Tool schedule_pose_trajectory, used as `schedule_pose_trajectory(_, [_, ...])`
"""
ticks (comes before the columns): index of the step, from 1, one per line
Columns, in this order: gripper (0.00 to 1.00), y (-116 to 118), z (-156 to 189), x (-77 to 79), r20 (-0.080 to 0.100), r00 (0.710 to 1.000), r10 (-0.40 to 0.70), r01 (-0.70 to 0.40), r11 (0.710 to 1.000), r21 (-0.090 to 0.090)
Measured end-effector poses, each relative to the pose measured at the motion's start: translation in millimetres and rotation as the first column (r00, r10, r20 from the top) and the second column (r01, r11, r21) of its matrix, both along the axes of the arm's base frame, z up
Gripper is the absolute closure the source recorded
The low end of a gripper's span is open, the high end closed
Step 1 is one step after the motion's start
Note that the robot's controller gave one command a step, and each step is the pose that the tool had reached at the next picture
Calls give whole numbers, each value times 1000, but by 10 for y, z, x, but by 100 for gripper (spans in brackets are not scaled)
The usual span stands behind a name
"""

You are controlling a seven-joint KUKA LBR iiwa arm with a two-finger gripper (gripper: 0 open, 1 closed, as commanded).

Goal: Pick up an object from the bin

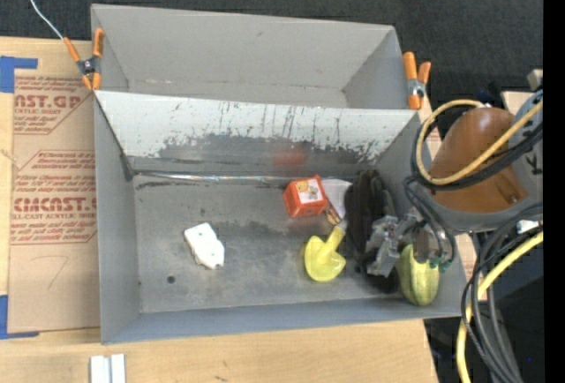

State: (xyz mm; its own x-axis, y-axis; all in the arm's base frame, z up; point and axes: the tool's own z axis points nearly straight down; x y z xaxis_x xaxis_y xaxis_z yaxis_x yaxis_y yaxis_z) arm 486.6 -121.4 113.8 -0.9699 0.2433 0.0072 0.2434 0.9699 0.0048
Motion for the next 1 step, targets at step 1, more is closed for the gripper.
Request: schedule_pose_trajectory(1, [100,5,81,-11,-5,1000,0,0,1000,2])
